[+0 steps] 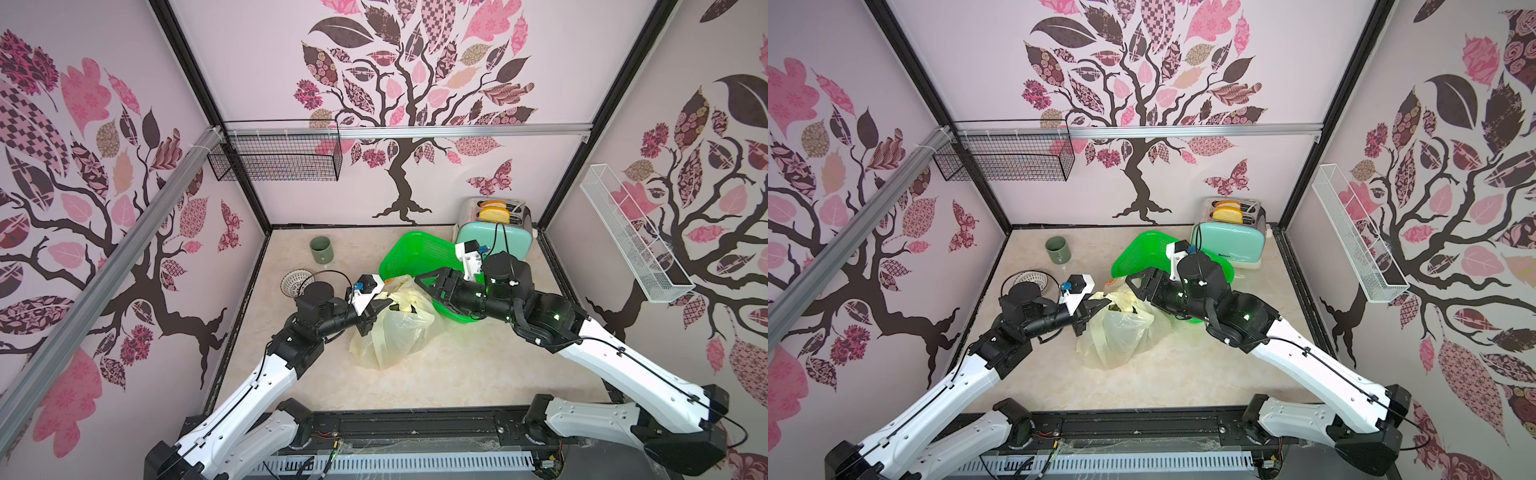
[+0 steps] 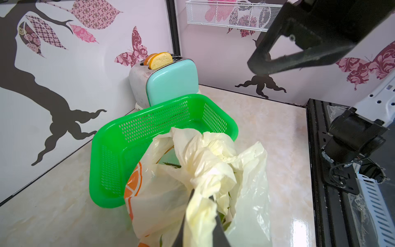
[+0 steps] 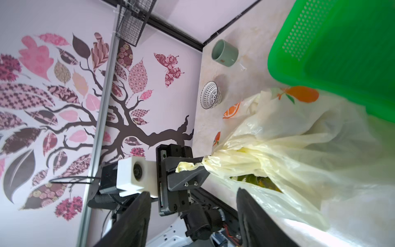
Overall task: Place the pineapple into a plastic bag & tie a knot
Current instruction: Cross the plastic bag at the center of the board.
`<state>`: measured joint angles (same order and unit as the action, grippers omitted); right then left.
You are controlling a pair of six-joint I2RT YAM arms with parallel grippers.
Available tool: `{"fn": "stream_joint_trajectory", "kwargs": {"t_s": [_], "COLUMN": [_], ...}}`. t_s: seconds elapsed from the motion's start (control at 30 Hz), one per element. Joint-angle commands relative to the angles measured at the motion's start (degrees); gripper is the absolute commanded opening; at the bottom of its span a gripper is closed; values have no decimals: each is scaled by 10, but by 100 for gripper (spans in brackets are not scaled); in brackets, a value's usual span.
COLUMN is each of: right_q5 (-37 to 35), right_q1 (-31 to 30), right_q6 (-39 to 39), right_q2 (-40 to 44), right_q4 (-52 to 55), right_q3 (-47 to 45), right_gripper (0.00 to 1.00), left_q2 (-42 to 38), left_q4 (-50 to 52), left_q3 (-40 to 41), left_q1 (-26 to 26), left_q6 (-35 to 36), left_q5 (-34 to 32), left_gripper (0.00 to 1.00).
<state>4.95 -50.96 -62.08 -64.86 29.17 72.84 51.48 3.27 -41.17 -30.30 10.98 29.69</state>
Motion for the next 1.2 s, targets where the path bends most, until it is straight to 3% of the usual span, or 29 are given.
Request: {"fn": "stream_joint_trajectory", "kwargs": {"t_s": [0.0,0.67,1.17], "right_q5": [20,39,5], "right_q1": [2,1,7], "right_q6": [-152,-227,-211], "right_q2": [-30,-141,-191], "right_q4": [-19,-106,-161], "right_q3": [-11,-11,9], "right_gripper": [72,74,62], "left_q2": [-3,-6,-23], "left_q4": [-7,8,41], "left_q3": [3,-1,3], "left_q1": [-1,-2,-13], "left_q6": [12,23,37], "left_q5": [8,17,48], "left_gripper": [0,0,0]}}
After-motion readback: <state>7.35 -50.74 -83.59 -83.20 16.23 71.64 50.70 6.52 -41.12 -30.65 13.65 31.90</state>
